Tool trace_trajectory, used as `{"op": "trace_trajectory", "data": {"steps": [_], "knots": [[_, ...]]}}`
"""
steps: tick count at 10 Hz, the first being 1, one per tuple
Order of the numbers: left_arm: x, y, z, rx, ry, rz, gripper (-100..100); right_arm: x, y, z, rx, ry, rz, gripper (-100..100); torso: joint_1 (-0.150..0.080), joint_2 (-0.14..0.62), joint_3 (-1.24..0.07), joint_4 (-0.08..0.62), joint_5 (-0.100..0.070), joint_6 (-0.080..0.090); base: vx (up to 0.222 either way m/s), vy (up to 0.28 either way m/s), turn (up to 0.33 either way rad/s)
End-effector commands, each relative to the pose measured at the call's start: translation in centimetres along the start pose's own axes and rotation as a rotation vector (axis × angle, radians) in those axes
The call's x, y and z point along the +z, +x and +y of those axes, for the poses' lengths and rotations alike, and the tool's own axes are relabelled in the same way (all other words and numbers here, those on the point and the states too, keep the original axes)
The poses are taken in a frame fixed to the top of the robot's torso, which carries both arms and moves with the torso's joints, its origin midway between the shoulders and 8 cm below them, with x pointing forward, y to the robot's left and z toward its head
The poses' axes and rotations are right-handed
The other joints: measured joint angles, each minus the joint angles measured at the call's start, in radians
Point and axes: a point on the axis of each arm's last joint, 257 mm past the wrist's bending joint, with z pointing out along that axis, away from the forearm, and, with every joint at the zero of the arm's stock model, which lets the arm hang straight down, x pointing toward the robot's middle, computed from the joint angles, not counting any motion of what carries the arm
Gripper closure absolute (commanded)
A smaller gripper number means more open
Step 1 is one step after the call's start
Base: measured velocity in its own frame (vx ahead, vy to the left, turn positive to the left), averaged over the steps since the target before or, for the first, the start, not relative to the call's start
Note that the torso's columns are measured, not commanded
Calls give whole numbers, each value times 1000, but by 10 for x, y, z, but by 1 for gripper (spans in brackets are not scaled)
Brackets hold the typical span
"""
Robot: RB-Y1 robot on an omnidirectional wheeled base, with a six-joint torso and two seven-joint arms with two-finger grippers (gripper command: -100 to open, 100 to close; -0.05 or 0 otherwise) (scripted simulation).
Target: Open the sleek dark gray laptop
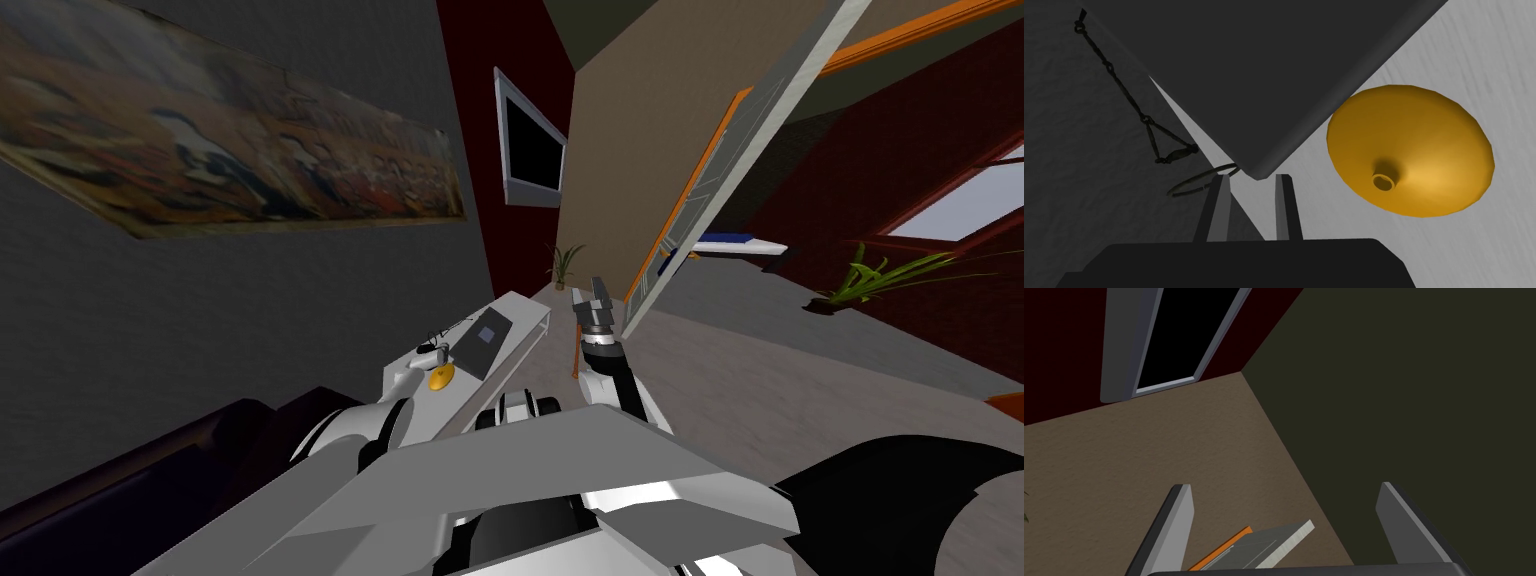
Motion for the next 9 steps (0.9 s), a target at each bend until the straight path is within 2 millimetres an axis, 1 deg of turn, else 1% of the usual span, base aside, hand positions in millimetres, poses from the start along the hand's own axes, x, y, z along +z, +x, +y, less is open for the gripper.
{"op": "trace_trajectory", "data": {"steps": [1,2,3,9], "knots": [[-2,-24,41,-26,-66,-2,100,0,0,0,0,0,0,0,0,3,2,1,0,0,20,-28,-178],[-9,-11,5,10,-12,12,-100,0,0,0,0,0,0,0,-1,5,3,1,0,-1,22,-47,186],[-9,-11,5,10,-12,12,-100,0,0,0,0,0,0,0,-2,4,3,4,-3,-2,23,-49,177],[-22,7,-39,93,5,72,-100,0,0,0,0,0,0,0,-2,5,3,7,-5,0,23,-50,162]]}}
